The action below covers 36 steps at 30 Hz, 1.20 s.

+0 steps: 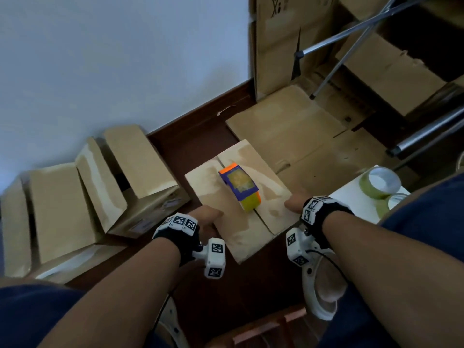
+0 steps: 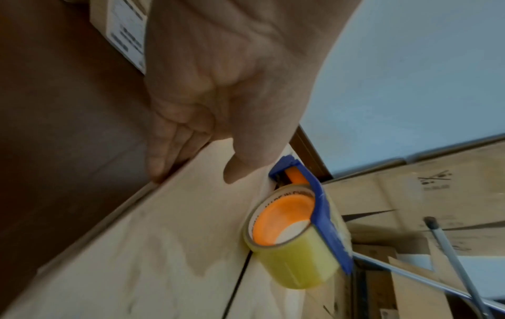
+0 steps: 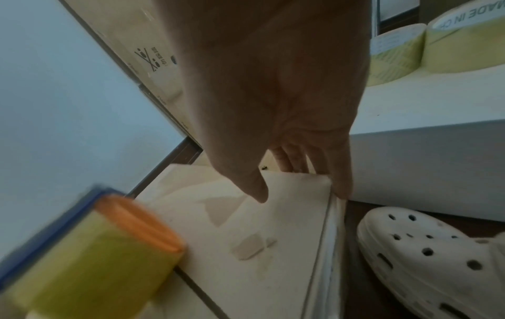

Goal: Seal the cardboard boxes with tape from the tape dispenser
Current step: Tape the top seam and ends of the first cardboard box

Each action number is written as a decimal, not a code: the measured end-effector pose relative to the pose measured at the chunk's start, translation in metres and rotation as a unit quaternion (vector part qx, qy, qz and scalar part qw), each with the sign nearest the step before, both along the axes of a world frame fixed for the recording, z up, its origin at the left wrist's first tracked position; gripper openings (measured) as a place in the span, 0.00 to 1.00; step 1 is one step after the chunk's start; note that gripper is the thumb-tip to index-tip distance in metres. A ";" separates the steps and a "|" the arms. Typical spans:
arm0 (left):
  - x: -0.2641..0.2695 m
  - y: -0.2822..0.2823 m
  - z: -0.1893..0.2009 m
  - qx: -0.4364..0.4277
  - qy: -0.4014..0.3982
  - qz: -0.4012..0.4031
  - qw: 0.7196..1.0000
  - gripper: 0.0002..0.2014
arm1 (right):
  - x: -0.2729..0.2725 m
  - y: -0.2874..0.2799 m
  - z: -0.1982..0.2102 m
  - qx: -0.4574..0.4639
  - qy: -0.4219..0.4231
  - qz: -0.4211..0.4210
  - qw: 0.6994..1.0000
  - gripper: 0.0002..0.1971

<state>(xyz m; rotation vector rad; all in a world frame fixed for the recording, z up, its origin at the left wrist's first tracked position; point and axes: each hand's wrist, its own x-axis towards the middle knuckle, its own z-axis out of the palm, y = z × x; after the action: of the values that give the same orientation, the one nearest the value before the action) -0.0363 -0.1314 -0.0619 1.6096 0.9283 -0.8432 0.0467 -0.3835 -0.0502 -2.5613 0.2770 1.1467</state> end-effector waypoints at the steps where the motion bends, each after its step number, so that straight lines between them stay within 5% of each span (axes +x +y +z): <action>1: 0.006 0.000 0.002 0.030 -0.029 -0.016 0.999 0.20 | -0.003 -0.001 0.005 0.014 0.008 -0.017 1.000 0.21; 6: 0.016 0.018 0.001 0.141 -0.095 -0.084 0.982 0.26 | -0.010 0.010 -0.009 0.097 0.008 -0.052 0.994 0.31; 10: 0.008 0.029 -0.001 0.266 -0.186 -0.193 0.926 0.37 | -0.002 0.031 -0.008 0.180 -0.022 -0.045 0.982 0.32; 15: -0.013 0.046 -0.008 0.274 -0.187 -0.311 0.891 0.54 | 0.004 0.053 -0.009 0.193 -0.048 -0.002 0.980 0.42; 19: -0.034 0.050 -0.018 0.273 -0.168 -0.406 0.856 0.61 | -0.003 0.065 -0.010 0.159 -0.057 0.021 0.985 0.39; 26: -0.027 0.051 -0.025 0.307 -0.145 -0.364 0.868 0.58 | -0.011 0.073 -0.028 0.131 -0.101 0.089 0.982 0.56; 36: -0.016 0.049 -0.024 0.316 -0.135 -0.353 0.870 0.54 | -0.007 0.080 -0.040 0.093 -0.092 0.151 0.980 0.48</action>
<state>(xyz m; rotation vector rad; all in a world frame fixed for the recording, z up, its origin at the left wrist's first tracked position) -0.0521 -0.0827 -0.0860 2.6556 0.3996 -0.7889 0.0395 -0.3034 -0.0902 -2.5733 -0.2604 0.9672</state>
